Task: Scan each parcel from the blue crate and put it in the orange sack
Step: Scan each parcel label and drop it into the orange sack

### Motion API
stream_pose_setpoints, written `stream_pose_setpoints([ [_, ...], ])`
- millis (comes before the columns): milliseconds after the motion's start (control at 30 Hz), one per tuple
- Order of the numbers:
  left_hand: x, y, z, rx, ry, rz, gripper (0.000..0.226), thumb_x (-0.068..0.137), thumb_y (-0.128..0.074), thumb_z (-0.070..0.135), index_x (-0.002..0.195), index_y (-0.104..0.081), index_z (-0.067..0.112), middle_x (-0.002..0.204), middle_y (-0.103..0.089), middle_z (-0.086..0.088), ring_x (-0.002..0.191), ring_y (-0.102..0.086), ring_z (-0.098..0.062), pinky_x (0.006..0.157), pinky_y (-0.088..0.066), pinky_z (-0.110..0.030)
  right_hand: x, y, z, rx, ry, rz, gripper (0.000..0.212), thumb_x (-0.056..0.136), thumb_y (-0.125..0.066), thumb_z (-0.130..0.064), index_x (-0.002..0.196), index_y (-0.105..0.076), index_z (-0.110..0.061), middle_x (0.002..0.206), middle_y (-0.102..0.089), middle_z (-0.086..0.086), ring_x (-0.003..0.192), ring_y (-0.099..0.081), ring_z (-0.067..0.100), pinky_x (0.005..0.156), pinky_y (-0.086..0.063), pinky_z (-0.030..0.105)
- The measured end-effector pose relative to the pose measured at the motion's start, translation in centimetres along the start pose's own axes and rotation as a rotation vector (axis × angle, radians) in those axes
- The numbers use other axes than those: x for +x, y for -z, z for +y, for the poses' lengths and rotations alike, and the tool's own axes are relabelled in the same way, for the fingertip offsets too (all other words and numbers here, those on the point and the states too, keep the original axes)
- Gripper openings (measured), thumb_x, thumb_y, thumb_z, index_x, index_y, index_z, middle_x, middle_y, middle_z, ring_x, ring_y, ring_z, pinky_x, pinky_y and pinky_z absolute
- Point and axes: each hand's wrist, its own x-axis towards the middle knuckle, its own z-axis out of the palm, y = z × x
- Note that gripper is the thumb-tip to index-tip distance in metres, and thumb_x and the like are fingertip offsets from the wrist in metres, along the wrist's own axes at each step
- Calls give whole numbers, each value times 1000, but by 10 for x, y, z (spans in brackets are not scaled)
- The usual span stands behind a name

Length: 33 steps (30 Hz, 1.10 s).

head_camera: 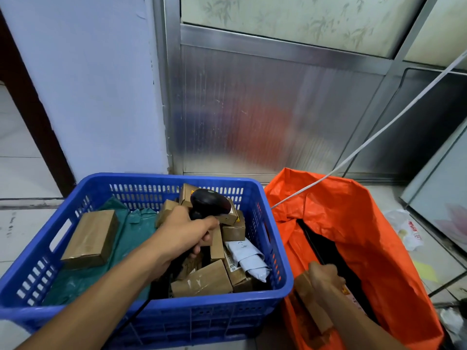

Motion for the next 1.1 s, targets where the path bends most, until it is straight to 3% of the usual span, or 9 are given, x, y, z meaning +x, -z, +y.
stream_pose_setpoints([
  [67, 0, 2, 1, -8, -1, 8, 18, 94, -66, 17, 86, -66, 1, 59, -58, -3, 44, -46, -13, 44, -41, -26, -16, -3, -17, 11, 68, 21, 51, 85, -55, -14, 134, -52, 2, 140, -37, 33, 126, -41, 49, 105, -37, 49],
  [300, -2, 8, 6, -31, -9, 38, 14, 92, -68, 17, 94, -68, 3, 60, -60, -1, 43, -46, -13, 42, -40, -24, -70, -31, -46, -248, 780, 113, 35, 87, -60, -20, 119, -56, -8, 123, -45, 17, 114, -38, 31, 97, -36, 39],
  [400, 0, 12, 6, -13, -9, 80, 17, 88, -71, 19, 89, -71, 3, 59, -62, -1, 43, -48, -15, 44, -41, -25, -89, -51, -43, -395, 971, -66, 27, 90, -59, -25, 114, -60, -13, 118, -48, 9, 118, -40, 28, 95, -38, 35],
  [567, 1, 15, 7, -1, -11, 90, 16, 88, -70, 21, 85, -70, 5, 60, -63, -1, 43, -48, -15, 45, -43, -25, -115, -84, -28, -605, 810, -651, 45, 91, -58, -30, 133, -48, -15, 132, -45, 11, 123, -46, 30, 100, -41, 36],
  [700, 1, 12, 8, 15, -8, 47, 13, 92, -66, 17, 84, -64, 7, 62, -59, -3, 42, -44, -13, 43, -41, -23, -109, -94, -33, -597, 705, -811, 49, 94, -57, -20, 139, -40, -12, 132, -52, 13, 118, -53, 29, 91, -44, 33],
  [800, 0, 9, 8, 16, -11, 30, 12, 92, -66, 17, 87, -64, 6, 64, -58, -4, 43, -44, -13, 43, -40, -23, -96, -101, -33, -501, 571, -858, 50, 92, -60, -13, 139, -42, -8, 117, -57, 8, 97, -56, 21, 75, -45, 28],
  [900, 2, 9, 8, 14, -6, 27, 14, 93, -65, 17, 88, -65, 4, 65, -58, -5, 43, -45, -13, 44, -41, -24, -87, -115, -32, -439, 460, -885, 54, 90, -62, -11, 139, -40, -3, 117, -60, 11, 86, -58, 16, 62, -50, 24],
  [1000, 3, 10, 8, 20, -4, 20, 14, 93, -64, 17, 88, -65, 5, 67, -58, -5, 44, -45, -13, 44, -41, -23, -82, -123, -32, -404, 400, -951, 43, 88, -63, -10, 128, -51, -4, 106, -64, 11, 82, -61, 18, 62, -53, 31],
  [1100, 4, 10, 7, 24, -3, 15, 14, 93, -64, 18, 90, -65, 4, 69, -59, -6, 44, -45, -14, 44, -41, -23, -85, -120, -33, -409, 354, -1038, 31, 87, -65, -12, 116, -54, -8, 85, -60, 5, 61, -59, 9, 45, -44, 20],
])
